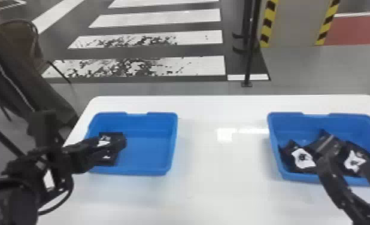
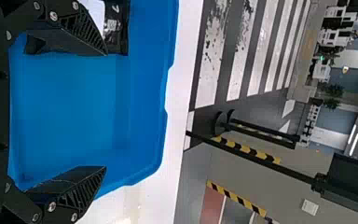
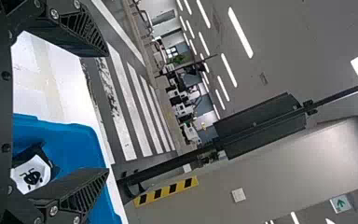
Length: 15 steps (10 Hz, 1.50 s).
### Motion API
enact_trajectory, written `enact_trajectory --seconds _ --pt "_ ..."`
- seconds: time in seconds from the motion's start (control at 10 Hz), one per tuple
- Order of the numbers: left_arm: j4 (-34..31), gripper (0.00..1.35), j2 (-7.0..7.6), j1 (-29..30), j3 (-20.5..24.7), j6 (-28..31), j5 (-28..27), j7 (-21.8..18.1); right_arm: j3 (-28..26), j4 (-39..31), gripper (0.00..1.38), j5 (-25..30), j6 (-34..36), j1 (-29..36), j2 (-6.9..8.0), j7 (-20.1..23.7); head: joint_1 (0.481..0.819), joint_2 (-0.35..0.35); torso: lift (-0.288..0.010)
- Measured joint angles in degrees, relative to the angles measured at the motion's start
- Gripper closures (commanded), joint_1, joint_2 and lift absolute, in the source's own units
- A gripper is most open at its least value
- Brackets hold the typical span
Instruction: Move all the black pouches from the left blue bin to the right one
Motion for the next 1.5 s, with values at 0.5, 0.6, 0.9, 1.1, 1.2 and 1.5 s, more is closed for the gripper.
enact_trajectory --seconds 0.5,0.6,0.9,1.1,1.2,1.5 --pt "11.37 0.18 0.87 -9.68 -1.5 4.82 -5.5 2.3 1.12 0.87 0.15 -2.53 1.44 -0.12 0.0 0.0 0.695 0.195 -0.14" --pt "12.08 0.18 0.73 -10.4 -1.63 6.25 -7.48 2.61 1.16 0.94 0.15 -2.81 1.87 -0.12 0.0 0.0 0.695 0.207 -0.14" --pt "14.78 0.18 0.96 -13.62 -3.14 9.29 -11.42 3.6 1.32 1.15 0.17 -3.65 3.12 -0.1 0.0 0.08 0.695 0.223 -0.14" --pt "17.01 0.18 1.36 -15.42 -5.0 9.62 -12.19 3.7 2.42 1.51 0.17 -4.66 3.3 -0.36 -0.35 0.07 0.695 0.221 -0.14" --pt "17.45 0.18 1.15 -15.82 -5.16 10.25 -12.95 3.9 2.61 1.77 0.17 -5.13 3.32 -0.43 -0.43 0.03 0.695 0.224 -0.14" --pt "18.04 0.18 0.37 -16.59 -5.03 12.3 -15.7 5.12 2.7 2.43 0.17 -6.17 3.56 -0.59 -0.53 0.08 0.695 0.238 -0.14"
